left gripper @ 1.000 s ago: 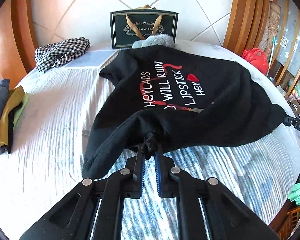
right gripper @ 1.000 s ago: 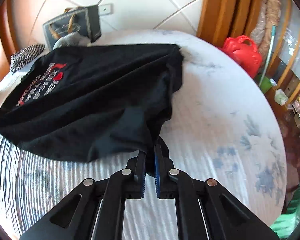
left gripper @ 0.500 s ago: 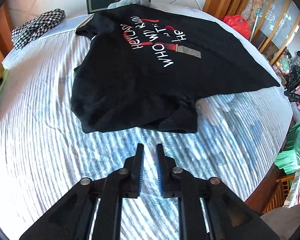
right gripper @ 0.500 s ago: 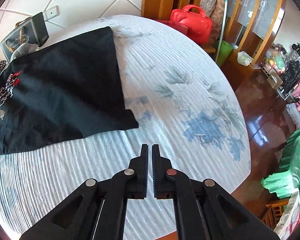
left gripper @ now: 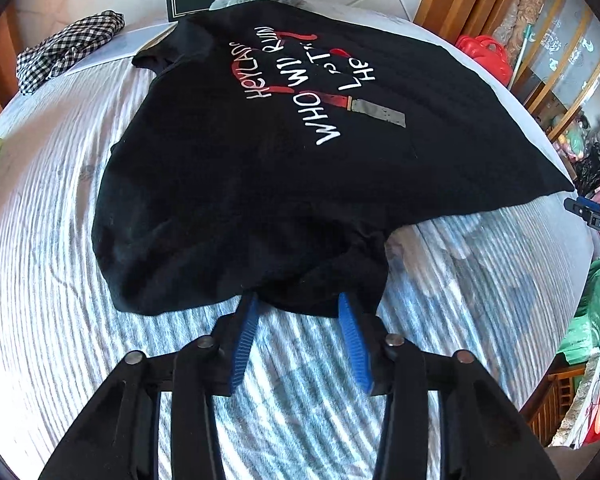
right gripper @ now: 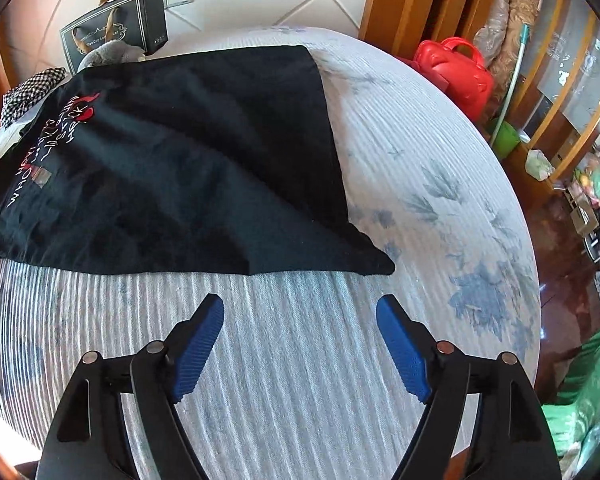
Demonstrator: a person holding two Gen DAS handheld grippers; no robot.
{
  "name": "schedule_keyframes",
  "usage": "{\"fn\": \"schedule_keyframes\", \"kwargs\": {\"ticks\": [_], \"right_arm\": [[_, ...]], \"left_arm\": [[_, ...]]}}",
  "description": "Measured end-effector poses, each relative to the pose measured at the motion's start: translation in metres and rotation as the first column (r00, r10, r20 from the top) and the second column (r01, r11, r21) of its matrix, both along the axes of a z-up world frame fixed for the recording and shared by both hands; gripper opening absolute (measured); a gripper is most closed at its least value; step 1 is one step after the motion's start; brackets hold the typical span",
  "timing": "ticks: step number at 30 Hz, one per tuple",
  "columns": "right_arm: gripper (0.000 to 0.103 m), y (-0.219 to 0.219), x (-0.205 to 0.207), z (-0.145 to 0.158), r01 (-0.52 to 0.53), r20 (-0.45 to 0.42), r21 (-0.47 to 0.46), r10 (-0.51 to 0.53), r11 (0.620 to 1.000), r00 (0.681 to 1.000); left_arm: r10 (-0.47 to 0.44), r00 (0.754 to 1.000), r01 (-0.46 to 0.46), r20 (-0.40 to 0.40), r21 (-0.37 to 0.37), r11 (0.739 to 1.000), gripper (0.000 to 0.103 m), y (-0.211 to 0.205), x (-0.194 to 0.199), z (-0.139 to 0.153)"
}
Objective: Fold clothes
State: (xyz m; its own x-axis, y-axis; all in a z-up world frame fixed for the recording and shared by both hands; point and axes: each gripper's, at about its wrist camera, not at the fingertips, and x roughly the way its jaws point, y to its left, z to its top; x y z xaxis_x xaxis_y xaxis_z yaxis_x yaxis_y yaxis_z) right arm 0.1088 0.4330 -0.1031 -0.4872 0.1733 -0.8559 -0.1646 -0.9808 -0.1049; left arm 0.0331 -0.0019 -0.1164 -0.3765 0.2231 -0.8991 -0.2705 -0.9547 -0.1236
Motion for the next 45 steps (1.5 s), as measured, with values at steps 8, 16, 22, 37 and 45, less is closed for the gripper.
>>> {"fn": "schedule_keyframes", "kwargs": {"ticks": [8, 16, 22, 37, 45], "right_arm": [[0.088, -0.004, -0.019, -0.013, -0.124, 0.027, 0.072, 0.122, 0.990, 0.992], [0.013, 0.009, -0.077, 0.025, -0.191, -0.025, 0.037, 0.192, 0.981, 0.981], [0.013, 0.025, -0.130, 0.063, -0.223, -0.069, -0.024, 0.221, 0.975, 0.973], [0.078, 0.083, -0.178, 0.047, -0.041, -0.109, -0.159, 0.024, 0.986, 0.994], [0.085, 0.076, -0.151, 0.008, 0.008, -0.072, -0.252, -0.027, 0.968, 0.997]], "left_arm": [[-0.017, 0.997, 0.015, -0.080, -0.028, 0.999, 0.003, 0.003, -0.025, 0.036], [-0.032, 0.991, 0.027, -0.126, -0.045, 0.999, 0.003, 0.009, -0.061, 0.063], [-0.091, 0.978, 0.069, -0.189, -0.122, 0.990, 0.004, 0.029, -0.141, 0.100], [0.174, 0.982, -0.181, -0.074, -0.099, 0.978, 0.049, -0.070, -0.181, 0.063], [0.157, 0.987, -0.161, -0.044, -0.113, 0.980, 0.049, -0.059, -0.132, 0.006]]}}
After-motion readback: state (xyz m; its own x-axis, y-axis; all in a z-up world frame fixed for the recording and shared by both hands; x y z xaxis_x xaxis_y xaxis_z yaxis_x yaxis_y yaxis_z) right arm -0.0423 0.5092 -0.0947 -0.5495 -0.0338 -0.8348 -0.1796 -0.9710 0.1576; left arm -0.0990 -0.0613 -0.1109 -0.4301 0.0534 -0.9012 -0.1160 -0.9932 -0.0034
